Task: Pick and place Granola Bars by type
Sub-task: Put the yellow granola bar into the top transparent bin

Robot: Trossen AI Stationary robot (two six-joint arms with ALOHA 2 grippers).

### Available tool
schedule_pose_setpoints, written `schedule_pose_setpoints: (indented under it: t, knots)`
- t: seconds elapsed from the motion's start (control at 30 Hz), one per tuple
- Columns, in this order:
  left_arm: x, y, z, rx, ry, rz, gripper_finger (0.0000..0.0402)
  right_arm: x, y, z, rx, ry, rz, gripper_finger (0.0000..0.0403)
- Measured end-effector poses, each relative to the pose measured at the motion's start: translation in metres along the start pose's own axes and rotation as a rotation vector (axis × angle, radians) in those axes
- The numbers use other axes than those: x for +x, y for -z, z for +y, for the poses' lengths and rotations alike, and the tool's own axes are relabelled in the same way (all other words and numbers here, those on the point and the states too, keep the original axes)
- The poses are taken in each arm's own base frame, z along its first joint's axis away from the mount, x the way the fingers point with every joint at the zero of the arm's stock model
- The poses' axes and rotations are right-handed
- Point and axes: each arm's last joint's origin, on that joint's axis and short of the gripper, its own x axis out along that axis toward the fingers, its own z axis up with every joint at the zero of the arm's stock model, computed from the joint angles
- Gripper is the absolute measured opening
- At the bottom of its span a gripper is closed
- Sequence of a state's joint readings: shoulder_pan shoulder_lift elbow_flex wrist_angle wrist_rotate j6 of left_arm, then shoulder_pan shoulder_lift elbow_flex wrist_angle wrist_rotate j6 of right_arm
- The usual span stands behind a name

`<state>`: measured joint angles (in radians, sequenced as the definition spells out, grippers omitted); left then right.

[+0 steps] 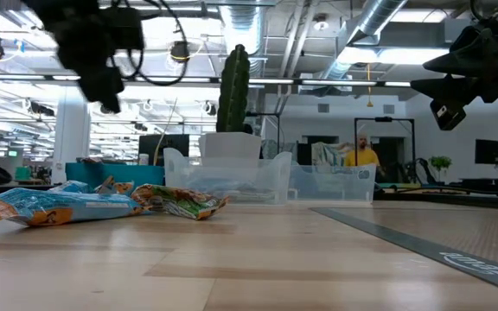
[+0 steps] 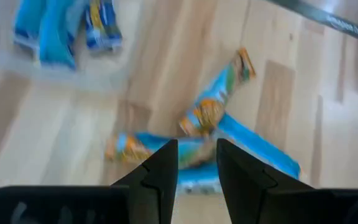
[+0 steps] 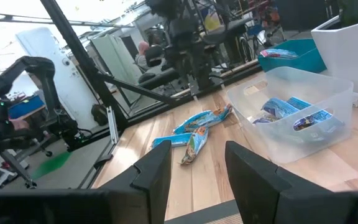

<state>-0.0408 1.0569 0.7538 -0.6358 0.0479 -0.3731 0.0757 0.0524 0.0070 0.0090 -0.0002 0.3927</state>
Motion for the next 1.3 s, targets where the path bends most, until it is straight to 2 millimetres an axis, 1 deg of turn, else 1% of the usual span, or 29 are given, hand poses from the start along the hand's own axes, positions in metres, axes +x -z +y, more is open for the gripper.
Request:
schedule_pose_setpoints:
  t: [0.07, 0.13, 0.27, 0.3, 0.43, 0.57, 0.63, 0.8, 0.97, 1.1, 1.3]
  knots:
    - [0.000, 0.010, -0.003, -0.020, 0.018, 0.007, 0.0102, 0.000, 0.000, 0.000, 0.000, 0.000, 0.000, 0.0144]
    - [0.000, 0.018, -0.004, -0.101, 0.027, 0.022, 0.0102, 0.000, 0.000, 0.000, 0.000, 0.000, 0.000, 0.0143]
    - [0.005, 0.031, -0.001, -0.475, -0.005, 0.050, 0.0102, 0.000, 0.000, 0.000, 0.000, 0.000, 0.000, 0.0141]
    - [0.005, 0.033, -0.001, -0.535, -0.006, 0.058, 0.0102, 0.000, 0.000, 0.000, 0.000, 0.000, 0.000, 0.0141]
    - [0.010, 0.047, 0.001, -0.593, -0.010, 0.072, 0.0111, 0.000, 0.000, 0.000, 0.000, 0.000, 0.000, 0.0144]
    - [0.018, 0.059, 0.003, -0.696, -0.046, 0.098, 0.0137, 0.000, 0.000, 0.000, 0.000, 0.000, 0.000, 0.0142]
    - [0.021, 0.063, 0.002, -0.720, -0.049, 0.107, 0.0153, 0.000, 0.000, 0.000, 0.000, 0.000, 0.000, 0.0141]
    - [0.025, 0.064, 0.000, -0.750, -0.037, 0.083, 0.0198, 0.000, 0.000, 0.000, 0.000, 0.000, 0.000, 0.0143]
    - [0.032, 0.062, -0.004, -0.856, -0.022, 0.091, 0.0233, 0.000, 0.000, 0.000, 0.000, 0.000, 0.000, 0.0143]
    - [0.044, 0.061, -0.006, -0.953, -0.038, 0.126, 0.0242, 0.000, 0.000, 0.000, 0.000, 0.000, 0.000, 0.0141]
    - [0.065, 0.056, -0.010, -1.035, -0.031, 0.130, 0.0243, 0.000, 0.000, 0.000, 0.000, 0.000, 0.000, 0.0144]
